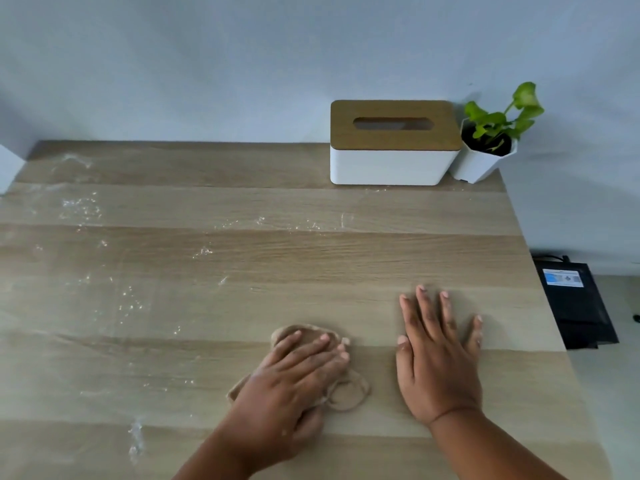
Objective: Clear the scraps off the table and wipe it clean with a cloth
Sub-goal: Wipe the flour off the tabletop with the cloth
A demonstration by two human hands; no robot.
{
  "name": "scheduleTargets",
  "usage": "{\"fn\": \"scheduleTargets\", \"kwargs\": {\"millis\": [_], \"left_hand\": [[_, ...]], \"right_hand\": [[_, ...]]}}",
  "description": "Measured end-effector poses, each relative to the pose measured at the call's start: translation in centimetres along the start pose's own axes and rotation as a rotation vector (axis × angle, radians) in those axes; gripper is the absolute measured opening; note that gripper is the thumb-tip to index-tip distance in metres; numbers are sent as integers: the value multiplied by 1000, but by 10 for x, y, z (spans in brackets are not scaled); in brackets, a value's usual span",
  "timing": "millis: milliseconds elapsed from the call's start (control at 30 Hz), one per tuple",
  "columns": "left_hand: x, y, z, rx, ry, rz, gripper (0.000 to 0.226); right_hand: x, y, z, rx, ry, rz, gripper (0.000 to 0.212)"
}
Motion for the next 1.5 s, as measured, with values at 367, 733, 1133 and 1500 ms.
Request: {"fn": "scheduleTargets", "kwargs": {"millis": [367,733,1133,1500], "left_hand": [[79,2,-26,213,422,18,73],[-41,-34,17,430,42,-19,49],[101,74,-151,151,918,345,88],[156,16,-50,189,252,-14,76]], "right_hand": [[1,-1,0,-15,4,33,66],[1,1,0,4,0,14,67],[0,2,-2,18,-1,-15,66],[1,1,-1,-3,-4,-8,66]]}}
Point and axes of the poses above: each hand's wrist, its own x-axis towards the middle knuckle, its own y-axis out of the back of the hand, z = x × y, the point moved 7 cm from there along x, towards the middle knuckle, and after that the axes turned 8 degrees about -x, right-handed, at the moved point
